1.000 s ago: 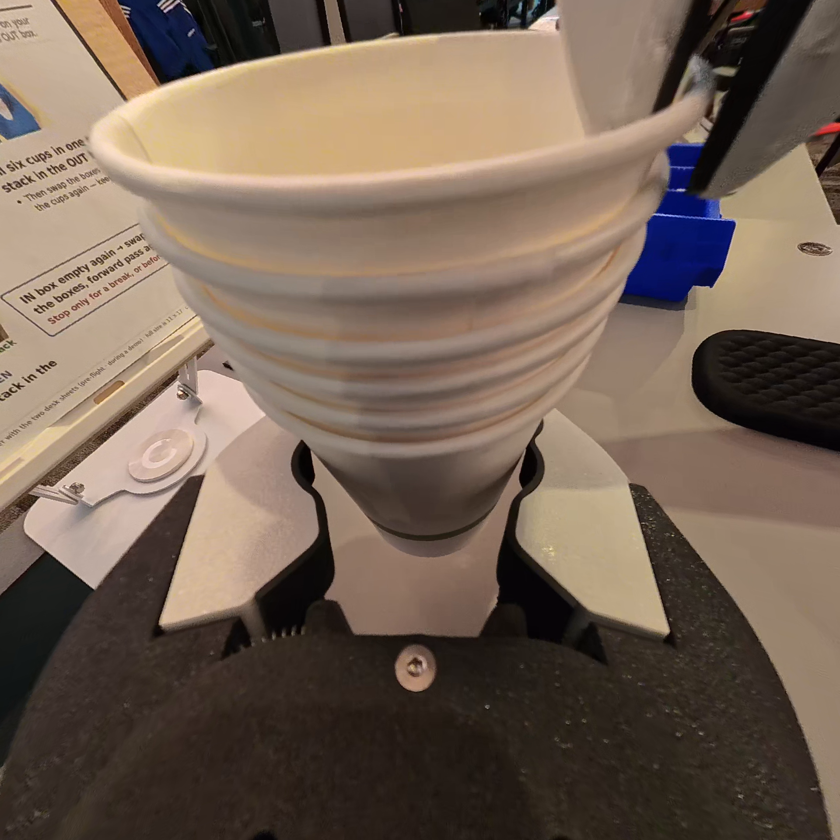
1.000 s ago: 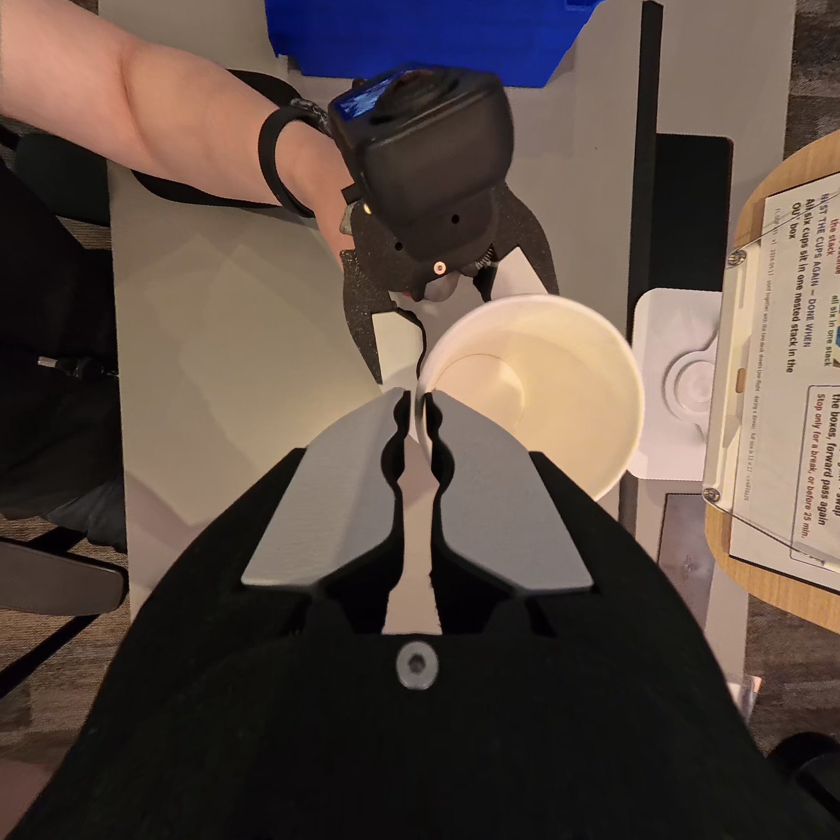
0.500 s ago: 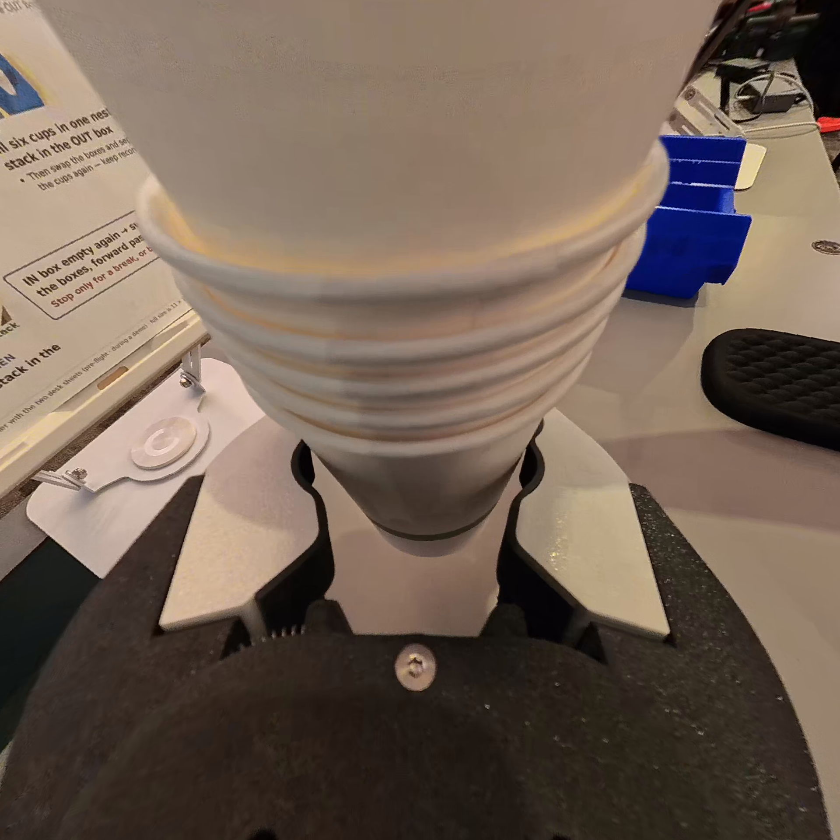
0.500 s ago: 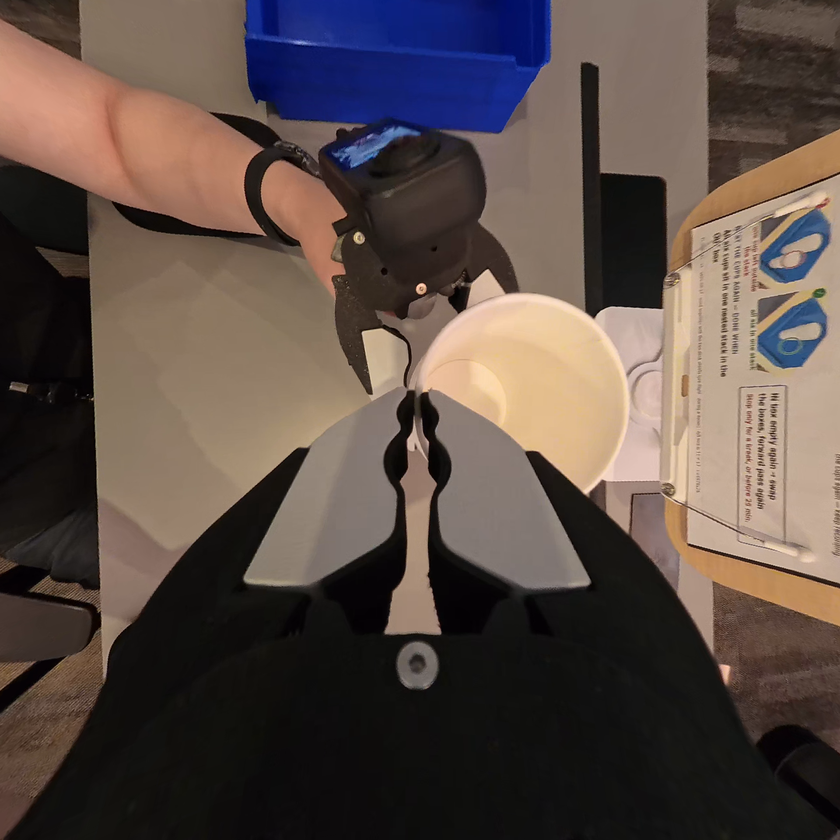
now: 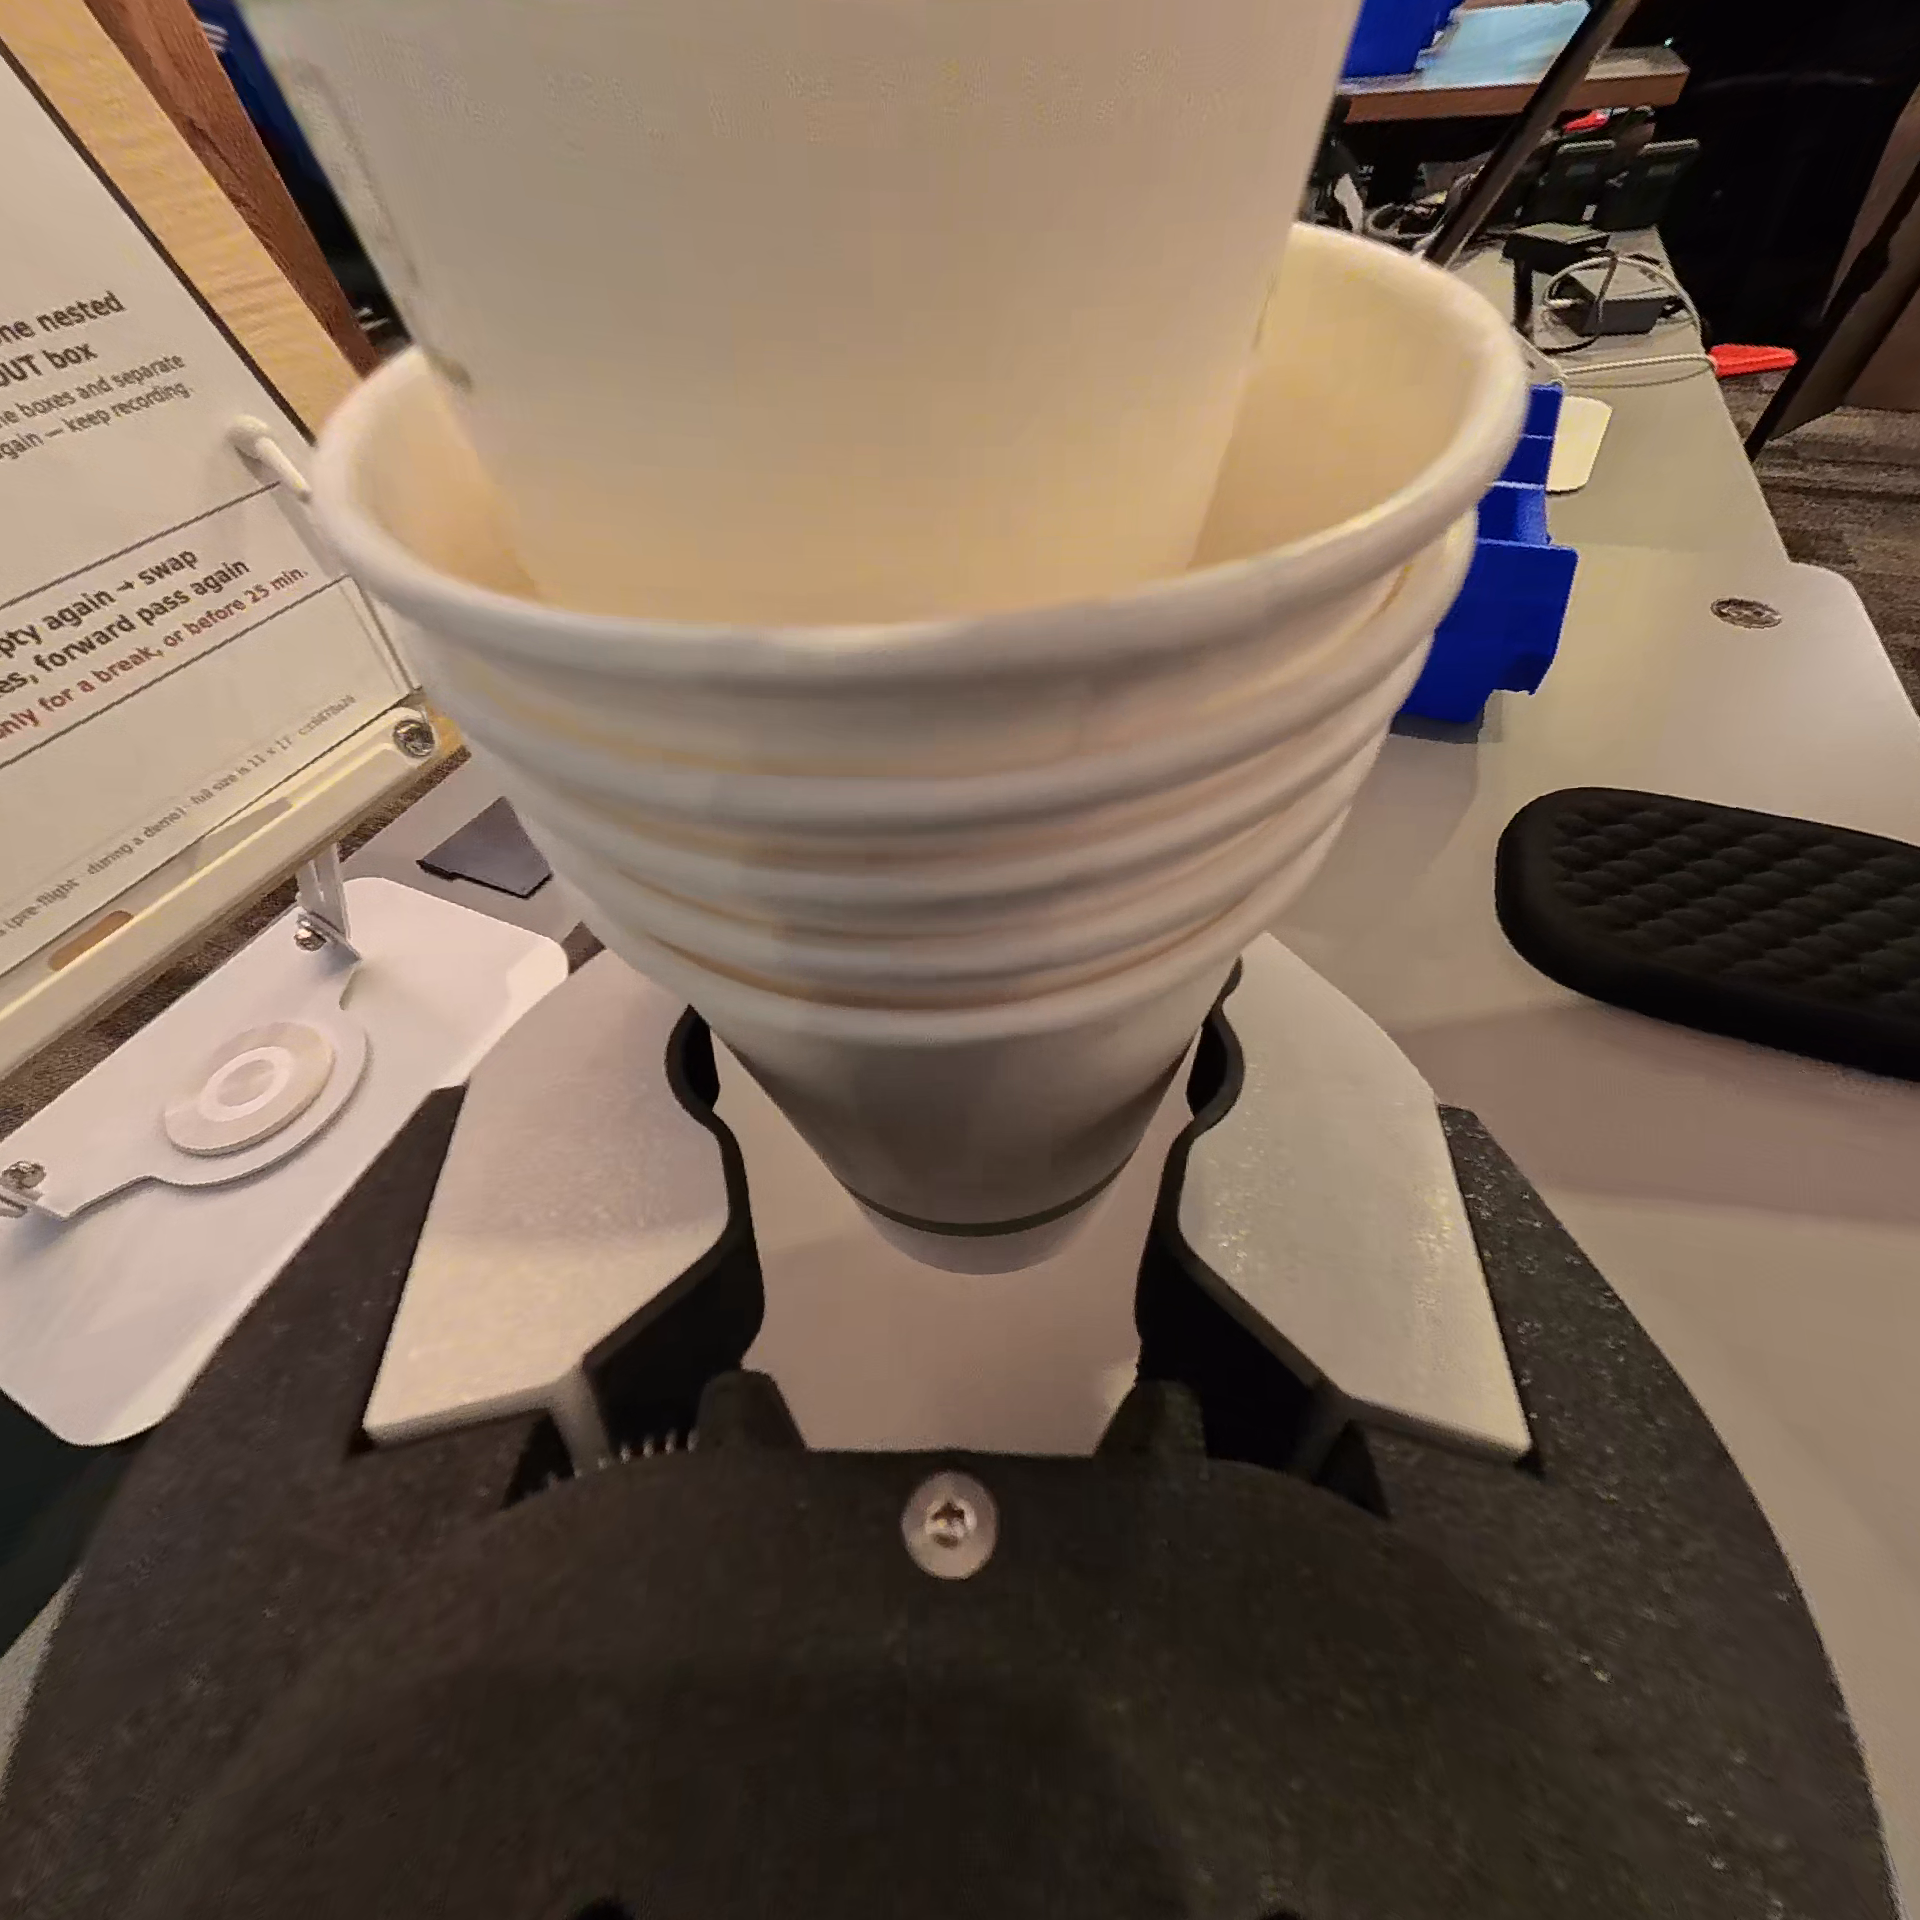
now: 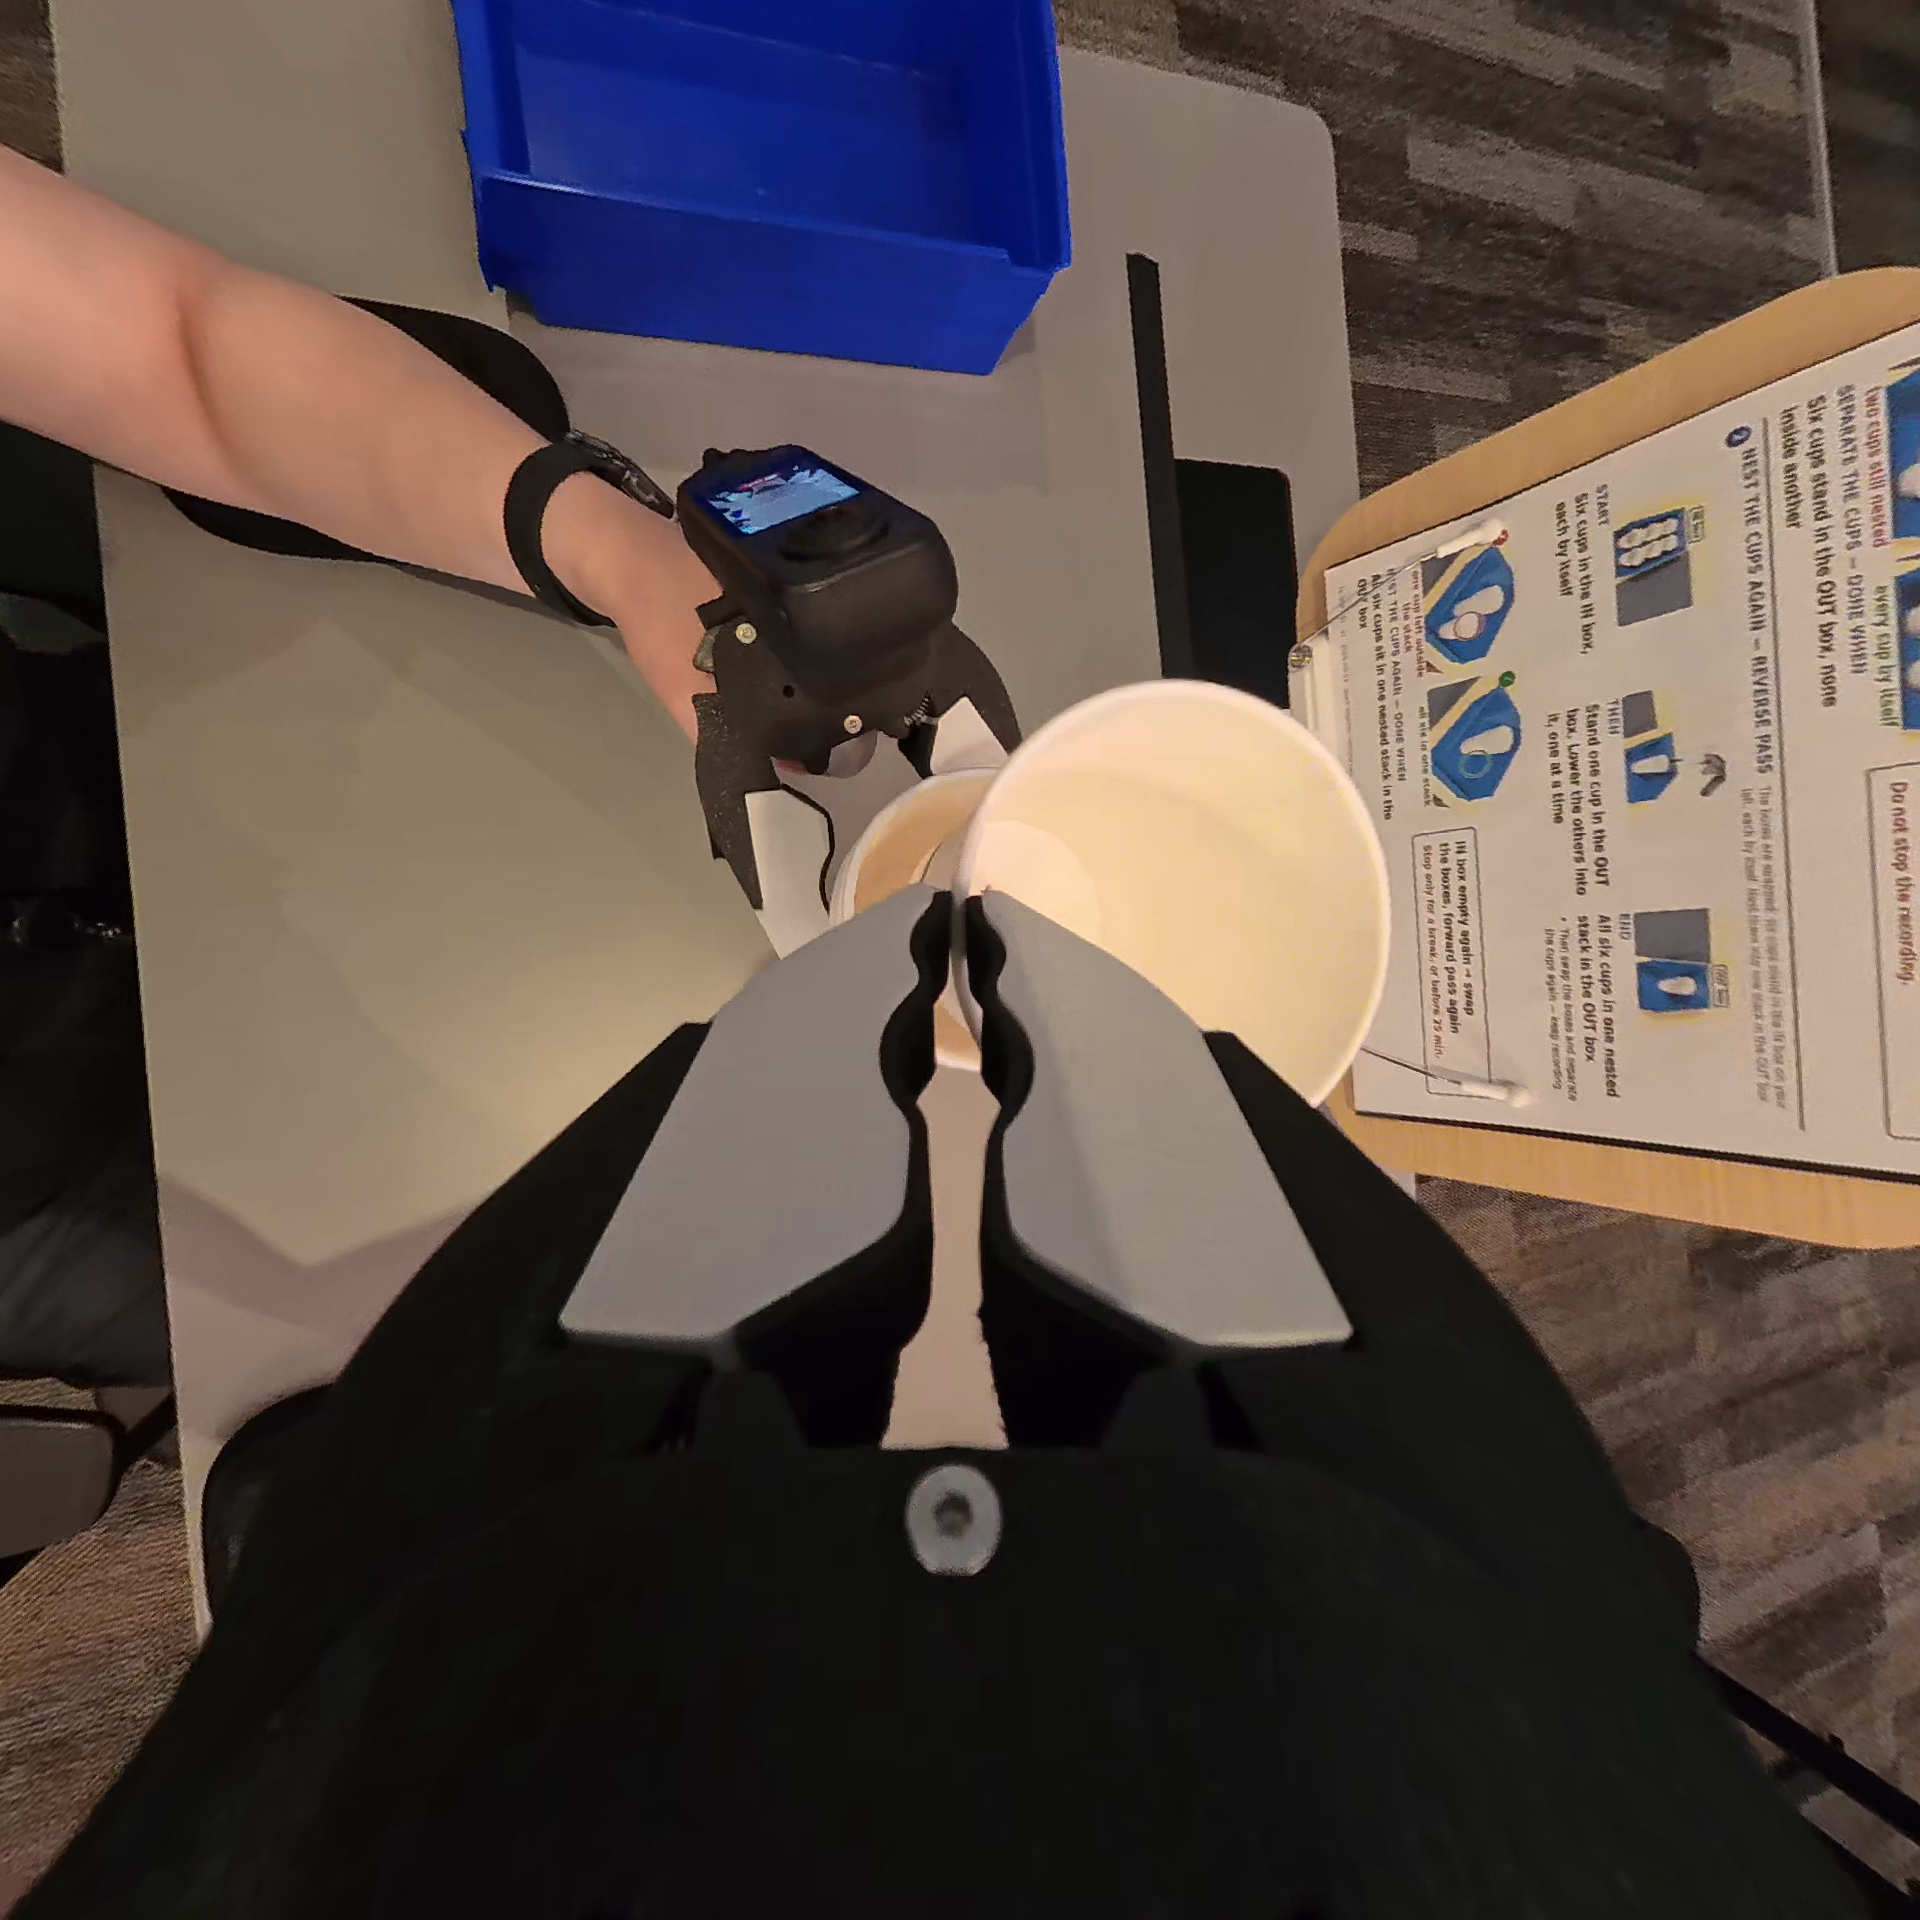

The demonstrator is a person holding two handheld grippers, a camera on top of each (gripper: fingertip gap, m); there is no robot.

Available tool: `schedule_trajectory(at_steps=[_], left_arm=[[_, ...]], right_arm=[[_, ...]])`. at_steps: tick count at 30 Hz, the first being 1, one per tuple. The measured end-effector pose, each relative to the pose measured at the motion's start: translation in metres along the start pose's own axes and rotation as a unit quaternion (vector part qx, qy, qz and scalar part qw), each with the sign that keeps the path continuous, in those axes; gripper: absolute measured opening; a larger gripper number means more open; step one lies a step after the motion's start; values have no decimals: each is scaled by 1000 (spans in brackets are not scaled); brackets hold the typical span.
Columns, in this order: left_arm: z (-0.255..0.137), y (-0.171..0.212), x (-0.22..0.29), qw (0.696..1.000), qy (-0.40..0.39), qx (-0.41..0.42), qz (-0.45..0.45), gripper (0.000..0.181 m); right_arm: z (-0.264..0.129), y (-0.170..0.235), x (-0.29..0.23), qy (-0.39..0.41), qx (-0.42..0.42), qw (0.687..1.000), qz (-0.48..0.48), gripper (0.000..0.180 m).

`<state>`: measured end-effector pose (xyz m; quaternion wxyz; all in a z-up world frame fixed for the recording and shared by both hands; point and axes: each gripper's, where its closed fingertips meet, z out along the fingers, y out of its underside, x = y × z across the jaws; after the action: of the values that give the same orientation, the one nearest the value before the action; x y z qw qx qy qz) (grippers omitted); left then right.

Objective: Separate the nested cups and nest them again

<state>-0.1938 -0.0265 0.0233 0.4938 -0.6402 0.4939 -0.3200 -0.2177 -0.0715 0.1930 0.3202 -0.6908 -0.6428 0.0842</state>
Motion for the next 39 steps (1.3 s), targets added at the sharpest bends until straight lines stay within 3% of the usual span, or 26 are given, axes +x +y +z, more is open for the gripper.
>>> schedule_trajectory(at_steps=[12,17,21,27,34,39], left_arm=[[8,8,7,1000,14,-14,-4,90],[8,17,-2,999,-1,-32,6,90],[6,14,-5,1000,5,-22,-15,90],[-1,3,-5,1000,1,-11,-7,90],[-13,-8,-9,1000,-4,7,-13,90],[-14,-10,-8,1000,-6,7,-8,90]], right_arm=[[-40,9,-2,26,-3,1000,12,2],[-68,38,3,55,-25,997,39,2],[-104,105,18,109,-57,986,110,2],[-136,265,48,208,-136,932,265,2],[-87,403,60,228,-138,885,383,2],[-38,444,56,204,-109,881,412,2]])
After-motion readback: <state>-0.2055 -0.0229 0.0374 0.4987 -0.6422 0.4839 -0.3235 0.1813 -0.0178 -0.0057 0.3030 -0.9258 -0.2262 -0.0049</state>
